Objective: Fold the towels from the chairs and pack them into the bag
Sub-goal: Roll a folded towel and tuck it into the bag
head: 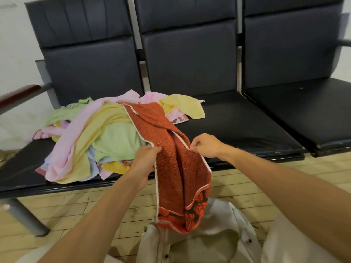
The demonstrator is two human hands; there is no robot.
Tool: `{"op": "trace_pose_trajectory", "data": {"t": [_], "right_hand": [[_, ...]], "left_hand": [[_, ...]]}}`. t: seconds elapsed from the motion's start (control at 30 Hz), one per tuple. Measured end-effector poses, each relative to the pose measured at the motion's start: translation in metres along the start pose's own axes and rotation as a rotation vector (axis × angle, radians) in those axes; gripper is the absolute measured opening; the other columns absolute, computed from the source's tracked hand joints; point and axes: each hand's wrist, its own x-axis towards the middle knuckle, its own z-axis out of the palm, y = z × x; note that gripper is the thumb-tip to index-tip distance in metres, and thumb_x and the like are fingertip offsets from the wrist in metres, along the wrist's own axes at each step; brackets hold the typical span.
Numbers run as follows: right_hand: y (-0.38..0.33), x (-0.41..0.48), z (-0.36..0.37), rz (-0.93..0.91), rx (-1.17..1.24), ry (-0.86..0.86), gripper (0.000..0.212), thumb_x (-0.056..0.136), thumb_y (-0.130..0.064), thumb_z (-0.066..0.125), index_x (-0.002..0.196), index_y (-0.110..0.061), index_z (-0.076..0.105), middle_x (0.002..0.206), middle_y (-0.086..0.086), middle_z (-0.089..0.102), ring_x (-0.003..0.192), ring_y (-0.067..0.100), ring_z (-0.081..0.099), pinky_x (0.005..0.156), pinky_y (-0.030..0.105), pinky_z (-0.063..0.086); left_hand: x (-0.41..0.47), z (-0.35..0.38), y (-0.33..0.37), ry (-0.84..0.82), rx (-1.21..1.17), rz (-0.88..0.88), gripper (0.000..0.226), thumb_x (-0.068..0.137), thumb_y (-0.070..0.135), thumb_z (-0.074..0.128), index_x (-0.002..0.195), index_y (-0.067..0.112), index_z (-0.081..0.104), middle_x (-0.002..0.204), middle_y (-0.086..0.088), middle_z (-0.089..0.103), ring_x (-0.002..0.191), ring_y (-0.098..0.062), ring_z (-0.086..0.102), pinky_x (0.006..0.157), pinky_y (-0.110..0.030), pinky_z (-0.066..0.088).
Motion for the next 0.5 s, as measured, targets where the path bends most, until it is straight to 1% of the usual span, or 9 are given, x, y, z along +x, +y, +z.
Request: {"op": "trace_pose_trajectory", "data": {"t": [0.07, 0.13, 0.17, 0.23, 0.3, 0.33, 0.4, 0.47, 0.5], "right_hand": [[0.008, -0.010, -0.012, 0.049, 0.016, -0.018, 0.019, 0.093, -0.011, 0.055, 0.081, -0.013, 0.069, 0.097, -0.002, 0.066, 0.093, 0.012, 0.058, 0.079, 0.026, 0.042], [0.021, -0.020, -0.025, 0.104, 0.066, -0.004, 0.019, 0.092, -0.009, 0.053, 0.079, -0.006, 0.066, 0.087, 0.004, 0.062, 0.080, 0.014, 0.053, 0.070, 0.025, 0.040], [0.028, -0.026, -0.030, 0.135, 0.092, 0.013, 0.019, 0.091, -0.009, 0.052, 0.076, -0.007, 0.063, 0.081, 0.006, 0.057, 0.074, 0.016, 0.048, 0.064, 0.027, 0.037], [0.045, -0.037, -0.039, 0.198, 0.152, 0.069, 0.023, 0.090, -0.009, 0.054, 0.069, -0.013, 0.062, 0.076, 0.007, 0.053, 0.072, 0.020, 0.041, 0.060, 0.030, 0.033], [0.056, -0.045, -0.043, 0.234, 0.184, 0.091, 0.027, 0.091, -0.010, 0.056, 0.065, -0.016, 0.062, 0.068, 0.003, 0.052, 0.067, 0.017, 0.040, 0.057, 0.028, 0.030], [0.058, -0.047, -0.043, 0.242, 0.180, 0.084, 0.029, 0.093, -0.014, 0.056, 0.064, -0.015, 0.060, 0.065, 0.001, 0.050, 0.065, 0.015, 0.039, 0.056, 0.028, 0.029], [0.058, -0.048, -0.038, 0.249, 0.118, 0.050, 0.033, 0.099, -0.035, 0.052, 0.075, -0.013, 0.059, 0.068, 0.001, 0.051, 0.065, 0.015, 0.044, 0.059, 0.027, 0.033], [0.056, -0.043, -0.030, 0.227, -0.037, 0.040, 0.040, 0.095, -0.052, 0.052, 0.092, -0.015, 0.064, 0.088, 0.000, 0.062, 0.084, 0.016, 0.057, 0.073, 0.029, 0.044], [0.054, -0.039, -0.025, 0.196, -0.140, 0.055, 0.042, 0.092, -0.057, 0.053, 0.099, -0.017, 0.064, 0.098, 0.000, 0.065, 0.095, 0.018, 0.060, 0.081, 0.032, 0.047]], "left_hand": [[-0.001, -0.005, -0.001, 0.010, -0.018, -0.017, 0.016, 0.096, 0.010, 0.048, 0.088, 0.008, 0.062, 0.086, -0.010, 0.066, 0.080, -0.023, 0.061, 0.083, -0.036, 0.049], [-0.003, -0.012, -0.003, 0.031, -0.030, -0.030, 0.012, 0.092, 0.004, 0.047, 0.089, 0.007, 0.059, 0.086, -0.014, 0.061, 0.076, -0.024, 0.058, 0.074, -0.034, 0.048], [-0.004, -0.016, -0.004, 0.044, -0.034, -0.040, 0.011, 0.091, 0.002, 0.047, 0.091, 0.007, 0.057, 0.086, -0.015, 0.057, 0.073, -0.024, 0.056, 0.070, -0.033, 0.047], [-0.005, -0.024, -0.008, 0.064, -0.057, -0.061, 0.013, 0.088, 0.002, 0.046, 0.096, 0.006, 0.056, 0.089, -0.015, 0.053, 0.072, -0.024, 0.053, 0.067, -0.032, 0.045], [-0.007, -0.030, -0.011, 0.067, -0.073, -0.086, 0.016, 0.088, 0.004, 0.047, 0.100, 0.004, 0.058, 0.089, -0.014, 0.055, 0.072, -0.025, 0.054, 0.066, -0.033, 0.046], [-0.009, -0.031, -0.011, 0.062, -0.072, -0.099, 0.016, 0.090, 0.007, 0.048, 0.102, 0.004, 0.059, 0.088, -0.014, 0.057, 0.071, -0.025, 0.055, 0.065, -0.033, 0.047], [-0.012, -0.031, -0.012, 0.043, -0.070, -0.124, 0.018, 0.093, 0.016, 0.052, 0.104, 0.005, 0.060, 0.088, -0.012, 0.062, 0.072, -0.025, 0.059, 0.064, -0.033, 0.049], [-0.013, -0.030, -0.015, 0.035, -0.077, -0.130, 0.022, 0.094, 0.023, 0.055, 0.106, 0.007, 0.062, 0.091, -0.010, 0.067, 0.077, -0.025, 0.063, 0.067, -0.034, 0.051], [-0.012, -0.028, -0.017, 0.037, -0.081, -0.126, 0.023, 0.094, 0.024, 0.056, 0.109, 0.007, 0.062, 0.093, -0.009, 0.069, 0.079, -0.024, 0.064, 0.069, -0.033, 0.051]]}}
